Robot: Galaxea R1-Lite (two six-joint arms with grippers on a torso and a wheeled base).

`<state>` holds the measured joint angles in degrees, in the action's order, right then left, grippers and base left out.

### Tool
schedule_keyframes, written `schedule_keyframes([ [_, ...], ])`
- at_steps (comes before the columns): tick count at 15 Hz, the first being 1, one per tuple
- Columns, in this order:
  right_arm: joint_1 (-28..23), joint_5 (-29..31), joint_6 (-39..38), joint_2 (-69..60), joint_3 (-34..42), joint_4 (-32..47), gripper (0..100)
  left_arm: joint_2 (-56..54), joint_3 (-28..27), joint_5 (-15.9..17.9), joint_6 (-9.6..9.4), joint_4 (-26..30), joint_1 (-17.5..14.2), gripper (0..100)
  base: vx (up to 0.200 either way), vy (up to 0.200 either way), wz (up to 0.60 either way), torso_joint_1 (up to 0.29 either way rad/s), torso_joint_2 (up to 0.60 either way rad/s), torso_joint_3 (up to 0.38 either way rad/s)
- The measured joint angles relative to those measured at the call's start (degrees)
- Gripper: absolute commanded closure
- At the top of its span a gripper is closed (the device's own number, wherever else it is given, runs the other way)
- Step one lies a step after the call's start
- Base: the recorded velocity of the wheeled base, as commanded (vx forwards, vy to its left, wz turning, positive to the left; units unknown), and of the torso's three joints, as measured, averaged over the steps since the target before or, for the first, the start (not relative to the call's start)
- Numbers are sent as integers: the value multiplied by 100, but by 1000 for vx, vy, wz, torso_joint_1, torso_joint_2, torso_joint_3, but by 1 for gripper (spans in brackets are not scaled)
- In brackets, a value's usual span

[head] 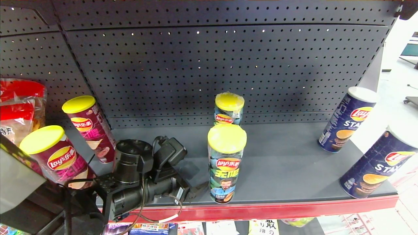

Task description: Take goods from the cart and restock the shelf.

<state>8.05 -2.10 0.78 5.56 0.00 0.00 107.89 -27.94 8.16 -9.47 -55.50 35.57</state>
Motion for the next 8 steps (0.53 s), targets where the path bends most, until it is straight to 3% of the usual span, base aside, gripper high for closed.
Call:
schedule_keyframes([
  [8, 0, 10, 0, 4, 0, 0, 0, 116, -105, 0, 6, 6, 56, 0, 0, 0, 0, 0, 0, 0],
])
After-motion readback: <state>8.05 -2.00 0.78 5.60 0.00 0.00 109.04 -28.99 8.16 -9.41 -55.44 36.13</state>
